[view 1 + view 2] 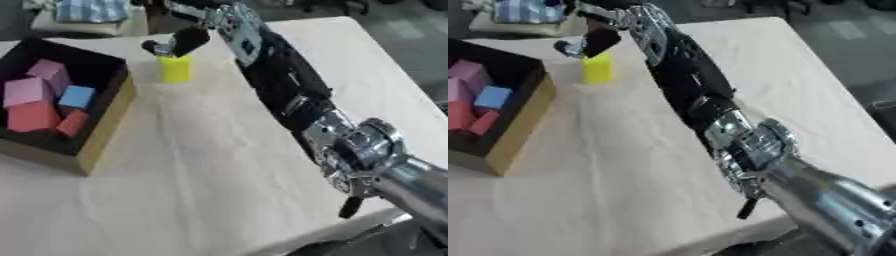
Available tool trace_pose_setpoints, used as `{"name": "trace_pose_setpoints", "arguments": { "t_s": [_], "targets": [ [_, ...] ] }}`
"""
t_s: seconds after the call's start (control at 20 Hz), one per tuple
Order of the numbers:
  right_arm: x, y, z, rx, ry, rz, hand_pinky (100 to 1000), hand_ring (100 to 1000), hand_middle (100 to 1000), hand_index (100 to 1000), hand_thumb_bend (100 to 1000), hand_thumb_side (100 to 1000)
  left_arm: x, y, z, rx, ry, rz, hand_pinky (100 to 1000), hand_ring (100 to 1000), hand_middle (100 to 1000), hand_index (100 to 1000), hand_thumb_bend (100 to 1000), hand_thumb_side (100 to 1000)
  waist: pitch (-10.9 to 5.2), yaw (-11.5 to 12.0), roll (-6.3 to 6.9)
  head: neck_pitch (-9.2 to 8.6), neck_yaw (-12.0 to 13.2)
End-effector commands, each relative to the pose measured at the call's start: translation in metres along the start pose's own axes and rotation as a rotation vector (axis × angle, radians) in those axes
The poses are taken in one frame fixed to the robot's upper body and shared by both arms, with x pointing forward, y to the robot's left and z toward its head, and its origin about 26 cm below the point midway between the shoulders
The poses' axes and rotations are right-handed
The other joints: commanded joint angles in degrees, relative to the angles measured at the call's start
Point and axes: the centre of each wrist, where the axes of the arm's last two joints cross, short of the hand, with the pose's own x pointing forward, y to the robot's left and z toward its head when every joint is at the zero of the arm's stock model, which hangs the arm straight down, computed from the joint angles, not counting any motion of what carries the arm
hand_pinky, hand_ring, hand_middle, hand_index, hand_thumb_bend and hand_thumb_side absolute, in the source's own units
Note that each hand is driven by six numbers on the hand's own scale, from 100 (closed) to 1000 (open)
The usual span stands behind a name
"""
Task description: Pick up objects on the table and place them in the box.
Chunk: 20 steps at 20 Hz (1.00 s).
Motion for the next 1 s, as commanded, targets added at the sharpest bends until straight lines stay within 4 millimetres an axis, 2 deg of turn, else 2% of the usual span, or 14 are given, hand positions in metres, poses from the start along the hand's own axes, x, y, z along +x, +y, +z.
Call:
{"name": "trace_pose_setpoints", "arguments": {
  "t_s": [0.05,0.4,1.0],
  "targets": [
    [-0.015,-0.004,0.009,-0.013,0.089,0.009,904,950,985,1000,250,541,0.007,0.005,-0.003,0.003,-0.029,-0.022,851,701,667,878,100,702,-1.26,0.19,-0.02,-0.76,0.05],
    [-0.015,0.017,0.005,0.029,0.104,0.012,900,948,981,1000,250,539,0.007,0.004,-0.004,-0.001,-0.03,-0.017,851,702,667,878,100,702,-1.19,0.91,0.12,-0.64,-0.45],
    [-0.013,0.028,0.003,0.029,0.177,0.135,919,978,1000,1000,283,506,0.006,0.003,-0.003,-0.005,-0.027,-0.013,850,701,667,877,100,700,-1.09,1.94,0.15,-0.55,-1.17]
  ]
}}
